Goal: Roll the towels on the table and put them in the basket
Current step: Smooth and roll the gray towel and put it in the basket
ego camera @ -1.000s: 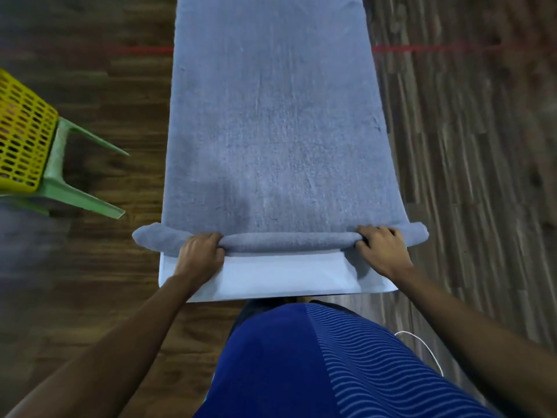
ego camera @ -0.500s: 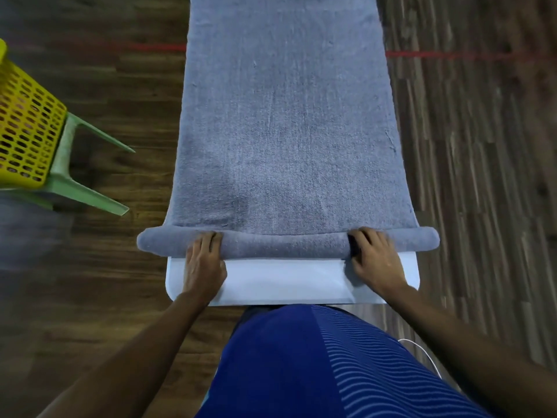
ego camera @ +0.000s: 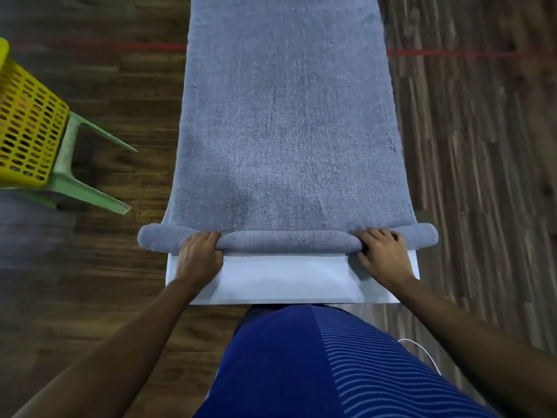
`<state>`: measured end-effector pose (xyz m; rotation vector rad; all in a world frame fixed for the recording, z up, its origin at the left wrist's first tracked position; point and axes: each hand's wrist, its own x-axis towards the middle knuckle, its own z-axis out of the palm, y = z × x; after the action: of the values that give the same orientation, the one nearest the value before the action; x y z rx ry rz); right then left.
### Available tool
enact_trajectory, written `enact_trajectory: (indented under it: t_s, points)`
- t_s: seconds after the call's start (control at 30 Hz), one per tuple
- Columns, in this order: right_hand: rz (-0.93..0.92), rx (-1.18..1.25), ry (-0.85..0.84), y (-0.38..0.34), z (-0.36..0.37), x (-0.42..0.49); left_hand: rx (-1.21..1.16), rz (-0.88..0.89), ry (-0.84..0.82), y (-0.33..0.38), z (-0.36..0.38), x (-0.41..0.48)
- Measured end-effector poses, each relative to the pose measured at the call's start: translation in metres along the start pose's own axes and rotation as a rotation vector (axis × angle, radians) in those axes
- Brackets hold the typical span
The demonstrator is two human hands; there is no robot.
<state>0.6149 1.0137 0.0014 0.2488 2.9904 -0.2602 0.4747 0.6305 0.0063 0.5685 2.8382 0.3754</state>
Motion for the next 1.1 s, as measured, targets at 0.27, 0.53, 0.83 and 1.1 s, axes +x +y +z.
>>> enact_trajectory:
  t_s: [0.27,0.53,0.83,1.1]
  points:
    - [0.138,-0.013,0.034,0.006,-0.013,0.029,0.092,-0.087,0.174,-0.006,-0.007,0.008]
    - [0.012,0.033,-0.036,-0.018,0.003,0.001,0.068,0.015,0.067,-0.003,0.025,-0.013]
    - [0.078,0.070,-0.177,-0.009,-0.019,0.026,0.169,0.053,-0.043,-0.007,-0.006,0.027]
    - [0.199,0.038,-0.172,0.007,-0.025,0.046,0.007,-0.044,0.003,-0.010,-0.017,0.031]
